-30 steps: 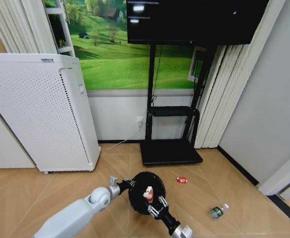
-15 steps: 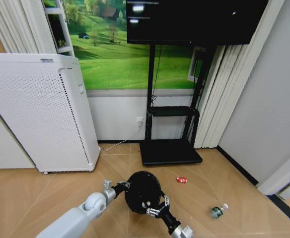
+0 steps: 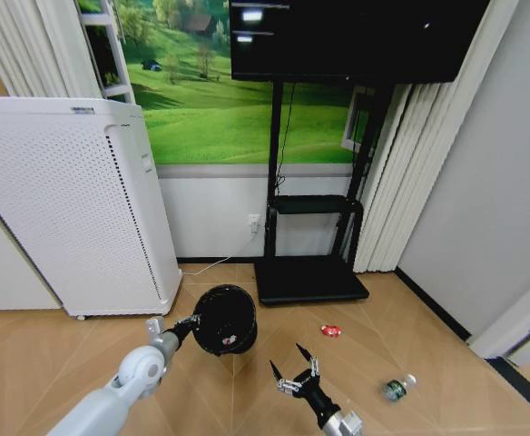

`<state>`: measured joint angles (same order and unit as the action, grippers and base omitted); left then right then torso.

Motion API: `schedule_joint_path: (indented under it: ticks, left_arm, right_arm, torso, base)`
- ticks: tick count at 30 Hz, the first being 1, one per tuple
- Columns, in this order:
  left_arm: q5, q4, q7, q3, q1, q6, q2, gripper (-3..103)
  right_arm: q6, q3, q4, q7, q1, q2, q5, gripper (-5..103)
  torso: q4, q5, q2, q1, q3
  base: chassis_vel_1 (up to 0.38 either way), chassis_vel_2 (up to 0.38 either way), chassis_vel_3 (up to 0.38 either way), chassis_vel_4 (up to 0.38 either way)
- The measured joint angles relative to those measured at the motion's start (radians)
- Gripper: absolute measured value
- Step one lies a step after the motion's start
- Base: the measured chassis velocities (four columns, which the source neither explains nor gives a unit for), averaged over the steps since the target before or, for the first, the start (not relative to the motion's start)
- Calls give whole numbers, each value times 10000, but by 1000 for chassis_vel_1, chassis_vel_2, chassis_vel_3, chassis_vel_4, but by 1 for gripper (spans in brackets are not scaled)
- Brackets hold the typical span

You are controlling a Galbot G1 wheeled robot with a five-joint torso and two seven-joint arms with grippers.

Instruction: Pick up the trash bin and place the garbage on the floor into it.

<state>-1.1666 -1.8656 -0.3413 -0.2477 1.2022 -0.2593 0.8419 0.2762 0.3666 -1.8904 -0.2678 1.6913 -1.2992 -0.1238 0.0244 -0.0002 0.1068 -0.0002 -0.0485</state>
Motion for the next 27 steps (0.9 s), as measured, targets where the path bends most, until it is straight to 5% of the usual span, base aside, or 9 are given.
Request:
schedule_joint_path:
  ticks: [14,18,27]
  left_arm:
    - [-62,-364,-828,-1815,2072,-703,261,3]
    - [24,-793,-1341,-2695,3270,-1354,403,3]
    - [105,-1232,-1146,-4194,4457,-1448,808,3]
  right_arm:
    - [225,141,764,337,-356,10,228,100]
    - [-624,208,970,805,-540,134,594,100]
    - [-1917,-315,2681,1032,-2302,848,526,100]
  torso:
    - [4,5,-1,2,-3]
    - [2,4,-2,1,-2]
    - [1,5,-1,0,1]
  base:
    - [-322,70,321,-78]
    - [-97,137,86,-116]
    - [37,-1,-41,11]
